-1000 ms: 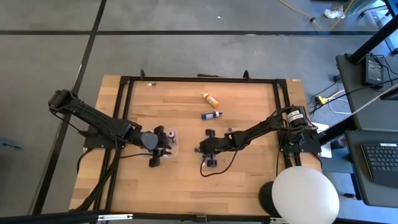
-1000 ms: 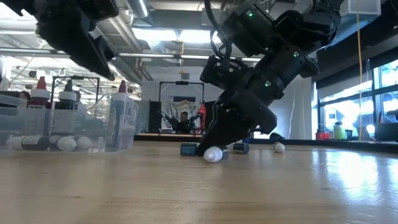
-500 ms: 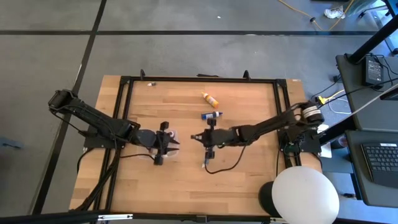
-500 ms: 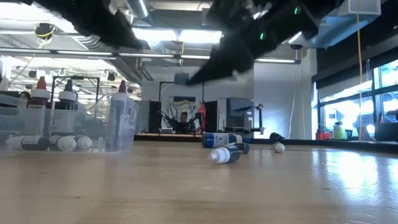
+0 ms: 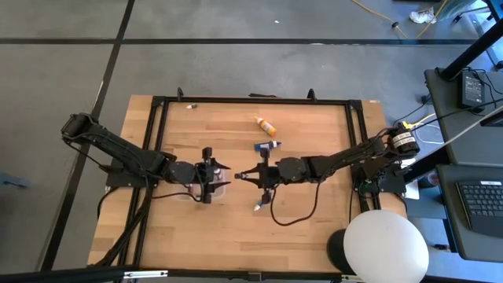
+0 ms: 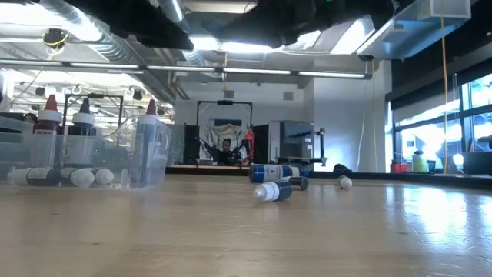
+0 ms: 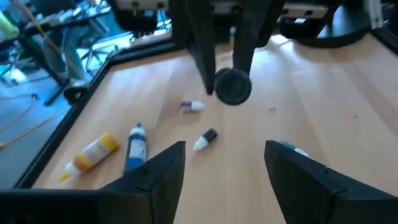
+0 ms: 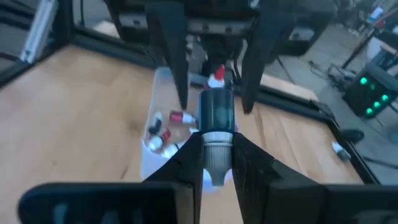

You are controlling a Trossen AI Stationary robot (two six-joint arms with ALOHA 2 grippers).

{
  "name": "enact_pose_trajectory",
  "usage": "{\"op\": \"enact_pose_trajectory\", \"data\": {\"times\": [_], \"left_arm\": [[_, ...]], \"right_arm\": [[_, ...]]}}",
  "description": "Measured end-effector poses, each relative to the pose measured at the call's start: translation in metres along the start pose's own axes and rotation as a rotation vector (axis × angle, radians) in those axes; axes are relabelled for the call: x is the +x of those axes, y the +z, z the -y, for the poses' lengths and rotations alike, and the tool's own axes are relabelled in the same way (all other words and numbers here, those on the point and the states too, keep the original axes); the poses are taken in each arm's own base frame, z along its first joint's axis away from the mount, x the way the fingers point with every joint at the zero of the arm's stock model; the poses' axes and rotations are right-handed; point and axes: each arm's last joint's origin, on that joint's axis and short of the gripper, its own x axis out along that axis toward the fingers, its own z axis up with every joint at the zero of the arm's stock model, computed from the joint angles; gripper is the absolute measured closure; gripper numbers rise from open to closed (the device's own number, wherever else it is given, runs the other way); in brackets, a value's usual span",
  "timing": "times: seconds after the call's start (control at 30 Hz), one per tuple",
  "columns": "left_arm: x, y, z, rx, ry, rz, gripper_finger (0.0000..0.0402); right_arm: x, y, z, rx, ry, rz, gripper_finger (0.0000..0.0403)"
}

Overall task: Pick & Place food coloring
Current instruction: Put the top small blue food coloring bottle into the transparent bin

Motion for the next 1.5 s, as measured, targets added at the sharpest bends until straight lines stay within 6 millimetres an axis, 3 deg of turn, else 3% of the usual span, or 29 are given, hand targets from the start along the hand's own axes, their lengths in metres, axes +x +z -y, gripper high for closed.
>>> {"op": "enact_pose_trajectory", "data": {"times": [0.5, 1.0, 1.17, 1.5], "left_arm": [[0.019, 0.007, 0.009, 0.04, 0.015, 0.125, 0.0204], [0.019, 0.008, 0.009, 0.108, 0.019, 0.138, 0.0311], [0.019, 0.008, 0.009, 0.11, 0.015, 0.138, 0.0332], [0.017, 0.004, 0.008, 0.11, 0.009, 0.087, 0.0324]], "right_arm": [[0.0, 0.002, -0.001, 0.015, 0.035, 0.033, 0.0336], [0.0, 0.001, -0.001, 0.03, 0.037, 0.024, 0.0333], [0.001, 0.001, -0.001, 0.028, 0.039, 0.017, 0.0311], [0.0, -0.012, -0.002, 0.013, 0.062, -0.106, 0.0227]]}}
